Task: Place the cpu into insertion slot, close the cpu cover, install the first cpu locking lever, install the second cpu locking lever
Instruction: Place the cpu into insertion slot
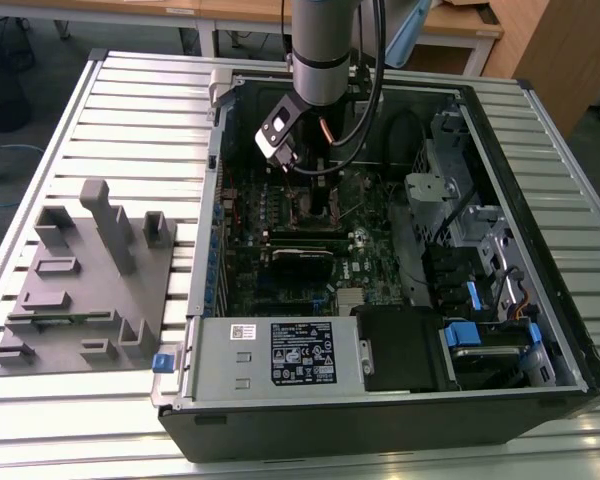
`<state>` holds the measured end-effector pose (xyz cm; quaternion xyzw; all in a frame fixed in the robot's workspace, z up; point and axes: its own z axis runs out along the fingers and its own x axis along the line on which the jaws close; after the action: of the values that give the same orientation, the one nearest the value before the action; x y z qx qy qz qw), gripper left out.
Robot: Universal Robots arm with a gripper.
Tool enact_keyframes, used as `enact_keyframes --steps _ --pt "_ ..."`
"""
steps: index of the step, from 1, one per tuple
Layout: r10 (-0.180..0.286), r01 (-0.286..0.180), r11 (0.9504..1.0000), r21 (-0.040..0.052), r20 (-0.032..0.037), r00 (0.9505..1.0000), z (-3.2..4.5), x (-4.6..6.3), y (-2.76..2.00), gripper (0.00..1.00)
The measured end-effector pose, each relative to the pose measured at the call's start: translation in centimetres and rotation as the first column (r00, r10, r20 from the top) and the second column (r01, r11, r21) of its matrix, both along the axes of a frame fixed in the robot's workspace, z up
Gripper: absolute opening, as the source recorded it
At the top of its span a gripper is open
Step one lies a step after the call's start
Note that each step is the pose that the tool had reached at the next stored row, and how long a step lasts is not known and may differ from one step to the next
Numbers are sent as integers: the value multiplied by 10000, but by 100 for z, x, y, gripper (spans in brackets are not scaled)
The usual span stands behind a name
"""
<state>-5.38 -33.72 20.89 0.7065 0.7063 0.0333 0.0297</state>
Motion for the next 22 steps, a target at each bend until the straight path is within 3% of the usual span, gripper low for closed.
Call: enact_keyframes --steps 11,17,18,20,22 --pt "0 0 10000 0 0 10000 4 0 0 12" --pt "1 -1 10000 -6 -1 10000 6 0 0 10" --pt "1 -1 10000 -43 -3 10000 6 1 0 10" --pt "-1 1 9998 -222 -9 10000 6 1 0 10" --pt "0 0 9996 -280 -13 10000 4 2 0 10"
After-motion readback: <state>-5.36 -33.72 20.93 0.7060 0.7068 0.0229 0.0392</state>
